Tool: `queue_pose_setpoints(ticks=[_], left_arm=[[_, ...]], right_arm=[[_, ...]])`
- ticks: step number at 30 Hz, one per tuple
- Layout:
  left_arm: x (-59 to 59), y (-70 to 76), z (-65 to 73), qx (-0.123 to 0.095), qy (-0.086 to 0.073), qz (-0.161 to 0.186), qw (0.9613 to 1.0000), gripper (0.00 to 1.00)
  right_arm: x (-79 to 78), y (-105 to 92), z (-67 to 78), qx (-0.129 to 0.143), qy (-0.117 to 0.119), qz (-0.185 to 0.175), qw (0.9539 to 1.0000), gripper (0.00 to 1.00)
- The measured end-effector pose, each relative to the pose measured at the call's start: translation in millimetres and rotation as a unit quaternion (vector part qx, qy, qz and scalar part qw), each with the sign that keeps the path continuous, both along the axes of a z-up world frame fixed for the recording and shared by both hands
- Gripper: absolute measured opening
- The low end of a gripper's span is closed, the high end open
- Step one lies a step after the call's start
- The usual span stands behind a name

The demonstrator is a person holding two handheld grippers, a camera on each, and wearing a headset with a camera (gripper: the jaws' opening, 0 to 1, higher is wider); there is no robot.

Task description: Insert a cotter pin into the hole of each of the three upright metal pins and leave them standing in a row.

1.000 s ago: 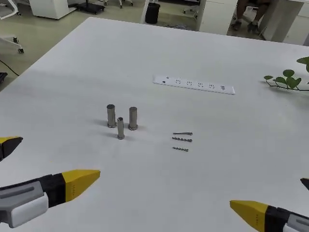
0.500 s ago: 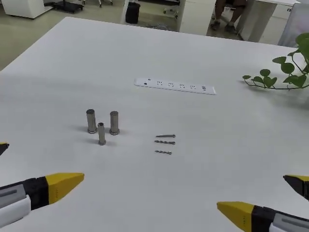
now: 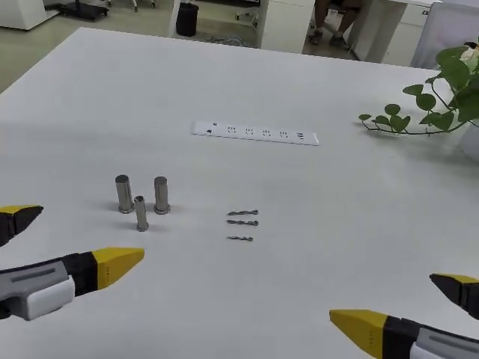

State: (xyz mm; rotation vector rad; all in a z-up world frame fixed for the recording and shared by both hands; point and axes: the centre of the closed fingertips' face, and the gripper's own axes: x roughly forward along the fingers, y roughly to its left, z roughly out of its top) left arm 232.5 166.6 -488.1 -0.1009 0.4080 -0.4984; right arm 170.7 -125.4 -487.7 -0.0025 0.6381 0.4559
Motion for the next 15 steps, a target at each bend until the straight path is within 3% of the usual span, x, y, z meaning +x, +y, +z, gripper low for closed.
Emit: queue_pose_setpoints(ticks=[5, 11, 15], left_arm=[[17.1, -5.6, 0.3, -0.014, -0.003, -0.006, 0.9999, 0.75], [33.8, -8.5, -8.0, -0.012, 0.001, -0.016, 0.9998, 0.68], [42.2, -8.1, -8.3, -0.044, 0.003, -0.010, 0.9990, 0.57]], right_arm=[[-1.6, 1.5, 0.6, -0.008, -0.001, 0.006, 0.9999, 0.92], [-2.6, 4.3, 0.4, -0.006, 0.000, 0.009, 0.9999, 0.92], [-3.2, 5.5, -0.3, 0.000, 0.003, 0.007, 1.0000, 0.92]])
